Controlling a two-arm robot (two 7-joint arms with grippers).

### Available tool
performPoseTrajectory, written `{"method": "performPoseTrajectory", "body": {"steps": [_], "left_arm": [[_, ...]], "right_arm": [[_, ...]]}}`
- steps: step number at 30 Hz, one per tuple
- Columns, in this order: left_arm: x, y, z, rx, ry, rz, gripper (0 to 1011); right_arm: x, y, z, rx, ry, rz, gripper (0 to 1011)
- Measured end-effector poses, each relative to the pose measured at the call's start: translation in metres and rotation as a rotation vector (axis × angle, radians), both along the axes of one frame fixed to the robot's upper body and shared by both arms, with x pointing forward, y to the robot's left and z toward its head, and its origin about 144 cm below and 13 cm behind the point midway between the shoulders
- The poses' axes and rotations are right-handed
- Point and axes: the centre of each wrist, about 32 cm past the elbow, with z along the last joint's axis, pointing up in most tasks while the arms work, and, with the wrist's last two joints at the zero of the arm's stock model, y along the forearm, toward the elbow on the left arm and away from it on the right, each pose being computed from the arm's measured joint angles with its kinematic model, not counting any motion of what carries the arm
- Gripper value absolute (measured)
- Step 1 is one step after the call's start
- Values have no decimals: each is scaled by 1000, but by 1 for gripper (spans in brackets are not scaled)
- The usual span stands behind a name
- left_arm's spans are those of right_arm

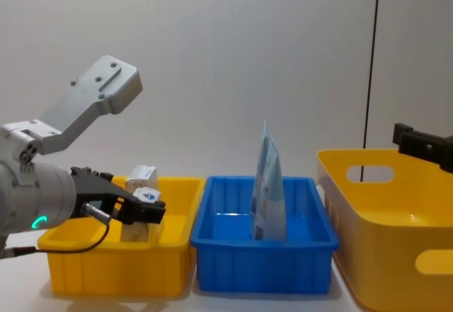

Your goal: Bimanual collaborative sorting of washing and personal care products

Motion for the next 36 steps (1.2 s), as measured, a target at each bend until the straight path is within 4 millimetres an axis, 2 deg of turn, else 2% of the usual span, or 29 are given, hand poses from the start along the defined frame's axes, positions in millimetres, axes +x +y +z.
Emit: {"method": "performPoseTrajectory", "body": {"steps": [15,34,36], "left_arm": [[17,0,-6,4,53,13,1002],[28,1,-12,4,84,25,1002],[28,1,-12,4,85,25,968]], "right_arm": [[0,0,0,0,0,0,1002],[0,0,0,0,0,0,1002],[0,0,0,0,0,0,1002]]}}
